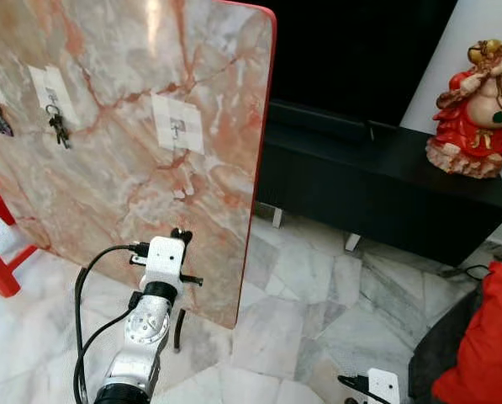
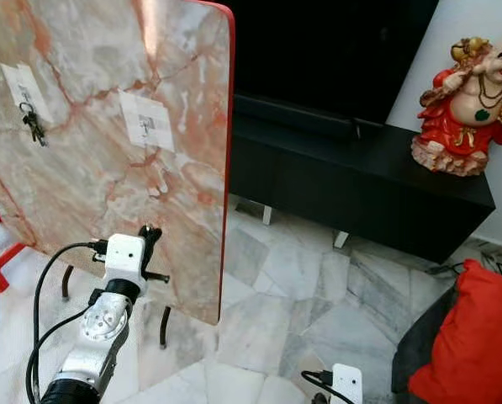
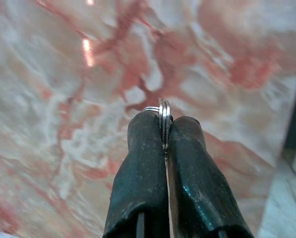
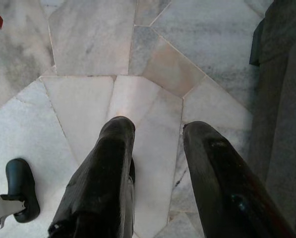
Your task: Hang keys on a hook
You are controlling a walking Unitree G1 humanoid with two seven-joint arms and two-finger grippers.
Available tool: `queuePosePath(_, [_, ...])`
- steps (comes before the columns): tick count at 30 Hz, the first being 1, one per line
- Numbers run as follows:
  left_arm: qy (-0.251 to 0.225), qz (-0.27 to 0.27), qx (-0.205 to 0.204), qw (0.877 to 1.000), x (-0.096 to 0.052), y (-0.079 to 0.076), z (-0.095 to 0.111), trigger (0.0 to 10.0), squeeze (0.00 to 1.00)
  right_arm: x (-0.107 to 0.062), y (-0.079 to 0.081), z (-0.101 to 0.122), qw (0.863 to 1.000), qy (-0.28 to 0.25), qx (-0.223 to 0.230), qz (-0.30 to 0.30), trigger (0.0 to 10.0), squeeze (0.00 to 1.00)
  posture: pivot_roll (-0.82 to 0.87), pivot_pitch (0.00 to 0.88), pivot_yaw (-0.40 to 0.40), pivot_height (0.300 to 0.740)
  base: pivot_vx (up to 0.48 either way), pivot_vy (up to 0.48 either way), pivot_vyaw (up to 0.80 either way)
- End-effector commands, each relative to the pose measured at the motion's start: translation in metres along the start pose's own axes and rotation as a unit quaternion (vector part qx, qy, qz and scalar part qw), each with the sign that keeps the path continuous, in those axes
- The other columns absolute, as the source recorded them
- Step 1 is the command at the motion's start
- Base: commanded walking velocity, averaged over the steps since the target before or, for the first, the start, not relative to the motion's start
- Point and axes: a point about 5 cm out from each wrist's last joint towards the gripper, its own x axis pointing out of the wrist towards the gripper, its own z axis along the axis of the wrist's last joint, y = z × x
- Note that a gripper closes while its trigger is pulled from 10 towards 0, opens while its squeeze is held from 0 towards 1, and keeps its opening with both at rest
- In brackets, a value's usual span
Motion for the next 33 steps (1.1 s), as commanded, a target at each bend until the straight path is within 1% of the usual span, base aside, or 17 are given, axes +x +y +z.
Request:
queuePosePath(1, [-0.029,0.013,0.007,0.999,0.002,0.002,0.009,10.0,0.00,0.000,-0.005,0.001,1.000,-0.002,0.000,-0.007,10.0,0.00,0.07,0.000,-0.109,0.740,0.000,0.000,0.00])
queuePosePath(2, [-0.029,0.013,0.007,0.999,0.002,0.002,0.009,10.0,0.00,0.000,-0.005,0.001,1.000,-0.002,0.000,-0.007,10.0,0.00,0.07,0.000,-0.109,0.740,0.000,0.000,0.00])
queuePosePath(6, [-0.068,0.031,0.020,0.997,0.002,0.007,0.022,10.0,0.00,0.000,-0.004,0.001,1.000,-0.003,0.000,-0.007,10.0,0.00,0.07,0.000,-0.108,0.740,0.000,0.000,0.00])
queuePosePath(9, [-0.075,0.036,0.021,0.996,0.003,0.008,0.024,10.0,0.00,0.000,-0.004,0.001,1.000,-0.003,0.000,-0.007,10.0,0.00,0.07,0.000,-0.108,0.740,0.000,0.000,0.00])
queuePosePath(10, [-0.085,0.039,0.017,0.995,0.005,0.009,0.029,10.0,0.00,0.000,-0.002,0.002,1.000,-0.005,-0.002,-0.005,10.0,0.00,0.07,0.000,-0.108,0.740,0.000,0.000,0.00])
queuePosePath(19, [-0.099,0.037,0.000,0.994,0.005,0.006,0.034,10.0,0.00,0.000,-0.001,0.003,1.000,-0.008,-0.003,-0.004,10.0,0.00,0.07,0.000,-0.107,0.740,0.000,0.000,0.00])
queuePosePath(21, [-0.099,0.036,0.000,0.994,0.005,0.006,0.034,10.0,0.00,0.000,-0.001,0.003,1.000,-0.007,-0.005,-0.003,10.0,0.00,0.07,0.000,-0.107,0.740,0.000,0.000,0.00])
queuePosePath(23, [-0.098,0.037,-0.011,0.994,0.006,0.006,0.035,10.0,0.00,0.000,-0.001,0.004,1.000,-0.008,-0.004,-0.004,10.0,0.00,0.07,0.000,-0.106,0.740,0.000,0.000,0.00])
queuePosePath(26, [-0.099,0.038,-0.014,0.994,0.007,0.007,0.036,10.0,0.00,0.000,-0.001,0.004,1.000,-0.008,-0.004,-0.003,10.0,0.00,0.06,0.000,-0.104,0.740,0.000,0.000,0.00])
queuePosePath(30, [-0.089,0.053,-0.031,0.994,0.013,0.010,0.035,10.0,0.00,0.001,0.000,0.005,1.000,-0.011,-0.006,0.000,10.0,0.00,0.06,0.000,-0.098,0.740,0.000,0.000,0.00])
queuePosePath(33, [-0.086,0.047,-0.030,0.995,0.012,0.008,0.034,10.0,0.00,0.000,0.000,0.005,1.000,-0.012,-0.008,-0.002,10.0,0.00,0.06,0.000,-0.093,0.740,0.000,0.000,0.00])
